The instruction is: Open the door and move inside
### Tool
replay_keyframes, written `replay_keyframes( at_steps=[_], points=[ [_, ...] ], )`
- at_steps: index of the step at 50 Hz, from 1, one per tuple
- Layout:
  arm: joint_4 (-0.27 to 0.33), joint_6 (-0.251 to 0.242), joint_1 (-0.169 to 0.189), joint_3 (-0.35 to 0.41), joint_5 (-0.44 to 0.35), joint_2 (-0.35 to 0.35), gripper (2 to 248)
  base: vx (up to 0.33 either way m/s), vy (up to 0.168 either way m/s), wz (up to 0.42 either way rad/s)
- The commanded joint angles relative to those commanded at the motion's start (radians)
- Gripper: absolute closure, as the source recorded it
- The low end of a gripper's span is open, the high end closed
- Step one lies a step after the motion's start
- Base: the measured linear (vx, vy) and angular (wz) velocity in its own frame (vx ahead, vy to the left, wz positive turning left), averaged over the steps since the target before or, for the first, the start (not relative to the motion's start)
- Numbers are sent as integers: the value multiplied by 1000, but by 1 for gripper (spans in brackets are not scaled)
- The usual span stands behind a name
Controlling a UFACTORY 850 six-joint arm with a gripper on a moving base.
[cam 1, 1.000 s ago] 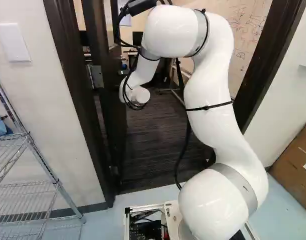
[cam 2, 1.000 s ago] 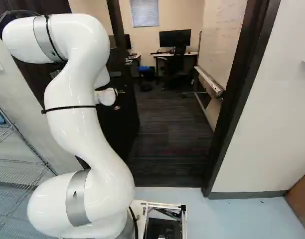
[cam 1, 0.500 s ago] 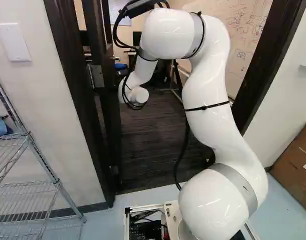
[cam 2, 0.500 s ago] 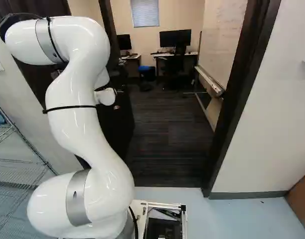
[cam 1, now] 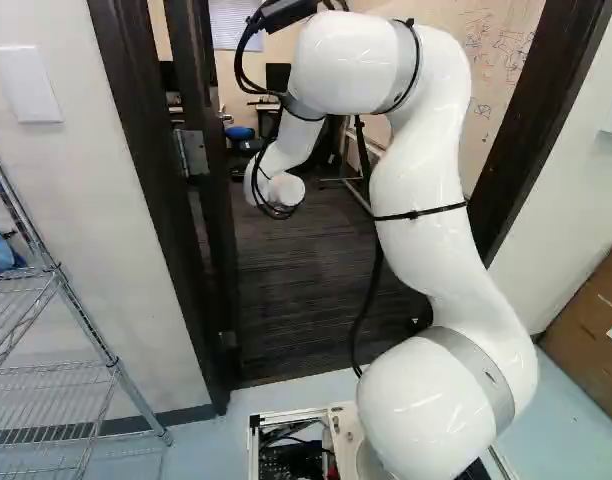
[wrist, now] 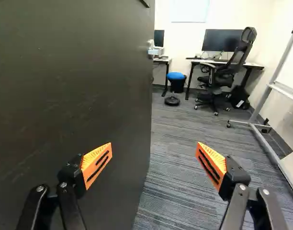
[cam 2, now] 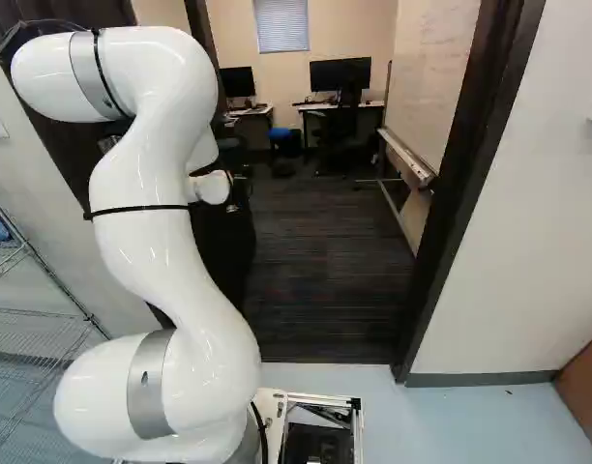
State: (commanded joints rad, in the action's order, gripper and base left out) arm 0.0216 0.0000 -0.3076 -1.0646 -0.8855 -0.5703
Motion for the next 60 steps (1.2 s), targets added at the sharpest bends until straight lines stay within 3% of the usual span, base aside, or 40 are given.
replay_keyframes(
  at_steps=[32, 60],
  points=[
    [0, 0, 71, 124, 0, 94, 3, 0, 0, 0],
    [-1, 0, 82, 164, 1, 130, 3, 0, 0, 0]
  ],
)
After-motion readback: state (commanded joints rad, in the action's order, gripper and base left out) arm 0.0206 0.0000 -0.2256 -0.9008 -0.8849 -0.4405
